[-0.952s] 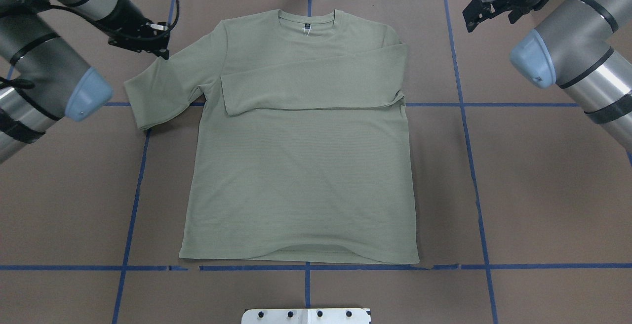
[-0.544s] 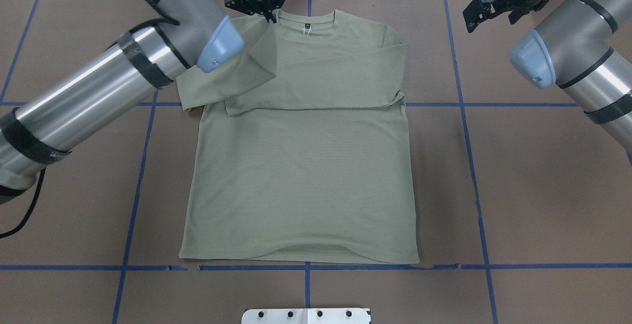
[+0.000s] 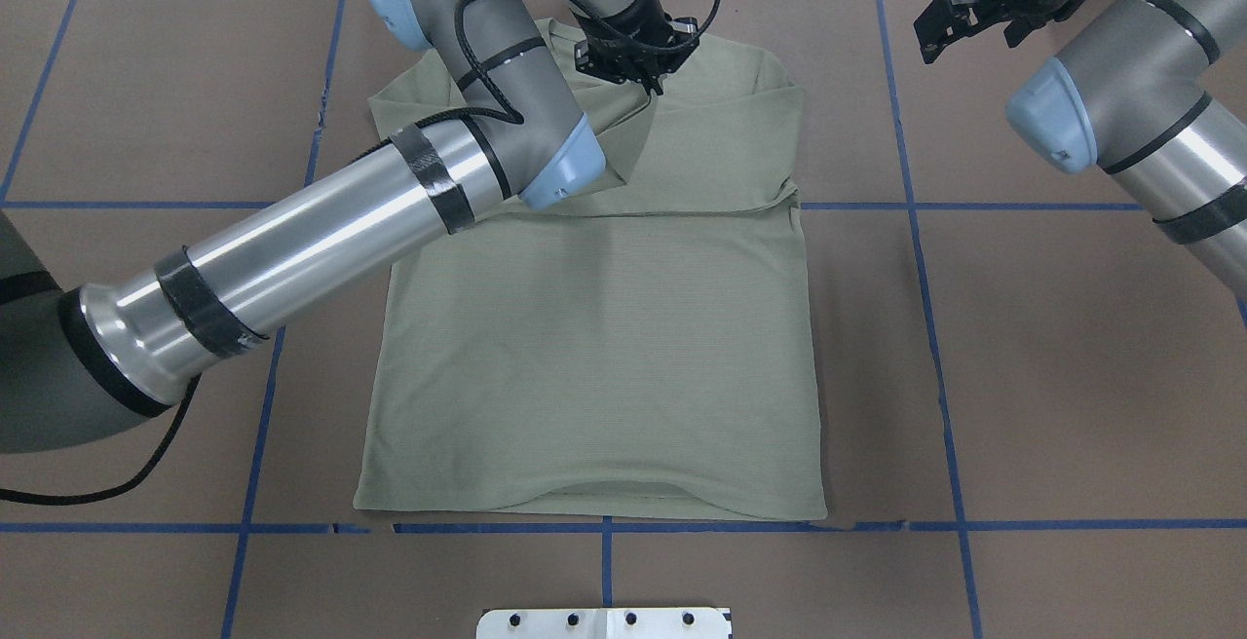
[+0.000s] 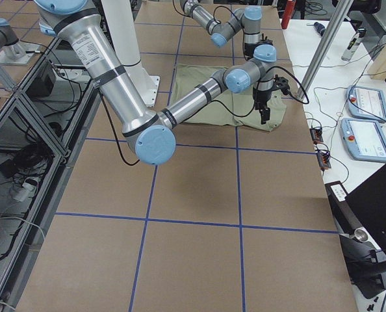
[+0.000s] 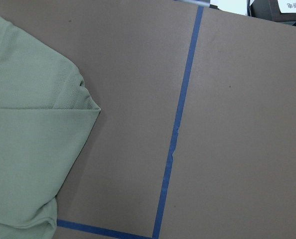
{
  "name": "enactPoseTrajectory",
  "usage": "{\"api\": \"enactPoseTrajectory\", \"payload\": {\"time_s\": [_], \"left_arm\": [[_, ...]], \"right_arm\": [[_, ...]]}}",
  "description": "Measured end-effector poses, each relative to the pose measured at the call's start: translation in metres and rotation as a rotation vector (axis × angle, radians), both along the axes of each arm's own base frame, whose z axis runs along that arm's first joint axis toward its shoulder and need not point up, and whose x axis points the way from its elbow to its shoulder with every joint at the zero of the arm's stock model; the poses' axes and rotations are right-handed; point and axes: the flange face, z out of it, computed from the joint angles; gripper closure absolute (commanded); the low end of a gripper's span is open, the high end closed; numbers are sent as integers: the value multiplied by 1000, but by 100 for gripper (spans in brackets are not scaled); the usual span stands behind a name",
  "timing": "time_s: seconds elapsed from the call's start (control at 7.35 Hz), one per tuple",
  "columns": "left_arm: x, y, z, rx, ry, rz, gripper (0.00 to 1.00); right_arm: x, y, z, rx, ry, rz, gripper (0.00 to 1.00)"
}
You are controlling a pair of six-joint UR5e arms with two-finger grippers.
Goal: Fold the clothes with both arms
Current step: 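Carry the sleeve with the left gripper across the shirt body toward the collar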
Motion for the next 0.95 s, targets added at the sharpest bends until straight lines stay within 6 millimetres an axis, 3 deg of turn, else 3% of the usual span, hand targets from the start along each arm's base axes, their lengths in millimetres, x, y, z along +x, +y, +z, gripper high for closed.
{"api": "enactPoseTrajectory", "payload": {"time_s": [0.41, 0.68, 0.82, 0.95], "left_arm": [[61, 38, 11, 103, 66, 16, 100], [88, 64, 11, 151, 103, 36, 100], [96, 73, 7, 164, 118, 47, 90], [100, 78, 3, 172, 131, 53, 1]], "right_arm": [[0, 0, 1, -1, 1, 0, 0], [0, 0, 1, -2, 1, 0, 0], [0, 0, 2, -2, 1, 0, 0], [0, 0, 2, -3, 1, 0, 0]]}}
